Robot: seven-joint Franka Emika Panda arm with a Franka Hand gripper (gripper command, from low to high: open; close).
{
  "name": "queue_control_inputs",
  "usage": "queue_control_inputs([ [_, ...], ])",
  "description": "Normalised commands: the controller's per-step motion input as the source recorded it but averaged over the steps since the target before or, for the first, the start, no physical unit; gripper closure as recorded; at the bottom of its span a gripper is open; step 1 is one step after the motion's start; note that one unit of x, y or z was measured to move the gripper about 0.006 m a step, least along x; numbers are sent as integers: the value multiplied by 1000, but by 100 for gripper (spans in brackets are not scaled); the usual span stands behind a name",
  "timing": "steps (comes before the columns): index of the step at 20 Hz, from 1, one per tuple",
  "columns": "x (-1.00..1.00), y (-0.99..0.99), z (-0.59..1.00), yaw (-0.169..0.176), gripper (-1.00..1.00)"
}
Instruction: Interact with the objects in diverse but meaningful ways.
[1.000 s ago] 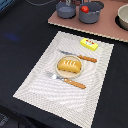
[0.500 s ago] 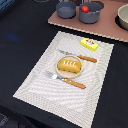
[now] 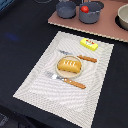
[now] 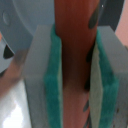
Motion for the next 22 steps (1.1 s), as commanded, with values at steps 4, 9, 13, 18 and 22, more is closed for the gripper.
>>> queue_control_inputs([
  [4,26,120,-119,0,100],
  [9,3,269,-209,6,100],
  [13,0,243,-170,0,100],
  [18,0,158,-201,0,100],
  [22,0,75,-269,0,100],
])
